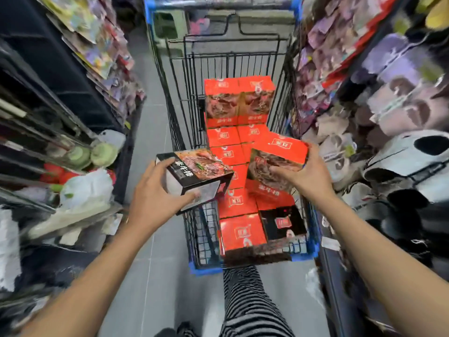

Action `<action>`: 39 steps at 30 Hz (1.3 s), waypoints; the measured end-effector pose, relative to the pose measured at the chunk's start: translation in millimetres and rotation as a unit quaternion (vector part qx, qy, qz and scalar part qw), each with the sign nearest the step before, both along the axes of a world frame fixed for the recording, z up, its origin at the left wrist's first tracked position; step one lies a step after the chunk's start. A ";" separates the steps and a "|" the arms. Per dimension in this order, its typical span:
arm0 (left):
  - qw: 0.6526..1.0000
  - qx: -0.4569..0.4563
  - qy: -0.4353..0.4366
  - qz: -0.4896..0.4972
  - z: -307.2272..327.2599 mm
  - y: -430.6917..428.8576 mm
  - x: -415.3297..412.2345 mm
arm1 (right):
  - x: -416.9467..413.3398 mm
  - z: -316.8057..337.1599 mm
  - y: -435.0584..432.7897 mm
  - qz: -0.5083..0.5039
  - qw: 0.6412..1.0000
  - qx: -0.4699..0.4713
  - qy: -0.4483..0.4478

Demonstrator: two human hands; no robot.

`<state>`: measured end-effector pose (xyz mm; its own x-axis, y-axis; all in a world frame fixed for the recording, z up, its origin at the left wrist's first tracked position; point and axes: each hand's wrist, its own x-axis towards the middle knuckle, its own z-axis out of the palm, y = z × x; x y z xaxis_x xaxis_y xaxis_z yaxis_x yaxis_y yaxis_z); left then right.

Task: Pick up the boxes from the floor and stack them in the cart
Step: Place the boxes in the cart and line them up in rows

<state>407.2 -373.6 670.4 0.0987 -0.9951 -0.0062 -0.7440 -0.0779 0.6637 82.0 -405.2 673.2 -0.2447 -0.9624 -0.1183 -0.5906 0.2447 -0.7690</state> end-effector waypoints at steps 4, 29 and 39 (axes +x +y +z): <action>1.000 0.012 0.006 0.028 -6.9 -50.6 -28.2 | -23.1 -12.2 -84.4 0.072 0.997 0.008 -0.028; 0.996 0.082 0.010 0.039 -54.9 -127.5 -47.2 | -43.5 -76.7 -236.0 0.275 0.951 -0.012 0.141; 0.994 0.031 0.091 0.059 -47.3 -121.2 -47.5 | -2.9 -53.4 -177.0 0.083 0.981 -0.028 0.176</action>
<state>359.7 -494.8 623.2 0.2059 -0.9740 -0.0946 -0.5962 -0.2015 0.7771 79.1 -582.2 619.8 -0.1006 -0.9949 0.0003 -0.8496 0.0858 -0.5204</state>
